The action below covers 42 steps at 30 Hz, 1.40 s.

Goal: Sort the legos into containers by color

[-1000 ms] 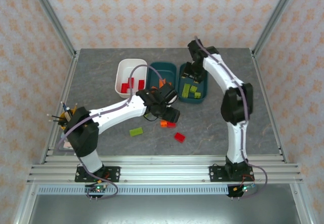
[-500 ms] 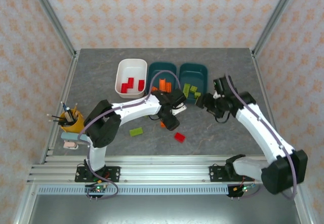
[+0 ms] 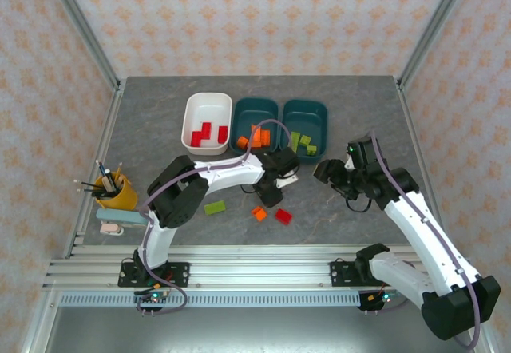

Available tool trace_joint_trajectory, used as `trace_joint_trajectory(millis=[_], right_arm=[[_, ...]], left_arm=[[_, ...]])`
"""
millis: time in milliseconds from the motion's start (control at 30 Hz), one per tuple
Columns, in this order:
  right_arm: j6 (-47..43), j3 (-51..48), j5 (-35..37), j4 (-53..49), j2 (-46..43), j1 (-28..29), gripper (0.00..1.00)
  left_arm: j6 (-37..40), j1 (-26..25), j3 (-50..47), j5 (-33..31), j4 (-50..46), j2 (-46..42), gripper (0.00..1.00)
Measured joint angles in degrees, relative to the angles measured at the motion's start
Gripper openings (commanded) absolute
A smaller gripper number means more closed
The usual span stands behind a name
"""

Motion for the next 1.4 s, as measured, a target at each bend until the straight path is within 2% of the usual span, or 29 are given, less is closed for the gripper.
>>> trace_joint_trajectory(millis=[133, 333, 533, 633, 833, 967, 1067, 1233, 1400], right_arm=[[0.07, -0.02, 0.00, 0.42, 0.11, 0.00, 0.63], [0.11, -0.02, -0.37, 0.81, 0.11, 0.02, 0.62], [-1.11, 0.00, -3.26, 2.89, 0.13, 1.55, 0.61], [-1.38, 0.44, -4.11, 5.03, 1.42, 4.66, 0.61], [-1.57, 5.33, -4.07, 10.19, 10.64, 13.46, 0.60], [-1.60, 10.97, -3.91, 13.29, 18.75, 17.59, 0.59], [-1.55, 15.87, -3.85, 15.28, 24.41, 19.26, 0.59], [-1.51, 21.46, -3.91, 18.36, 30.01, 20.06, 0.59], [-1.29, 24.28, -3.89, 19.41, 32.68, 20.06, 0.59]], left_arm=[[-0.28, -0.02, 0.00, -0.39, 0.17, -0.04, 0.26], [-3.13, 0.00, -0.02, -2.23, 0.28, -1.75, 0.23], [-9.35, 1.88, -0.13, -3.17, 1.16, -13.46, 0.24], [-12.72, 6.23, -0.11, -3.08, 1.29, -19.78, 0.24], [-17.66, 20.74, 0.09, -3.19, 1.01, -23.93, 0.24], [-20.55, 28.28, 2.27, -3.15, 0.17, -20.74, 0.24], [-22.67, 32.15, 5.86, -3.13, 0.15, -15.61, 0.24], [-24.94, 35.98, 14.97, -3.10, 0.13, -3.15, 0.24], [-25.75, 37.31, 24.76, -2.93, -0.55, 8.81, 0.27]])
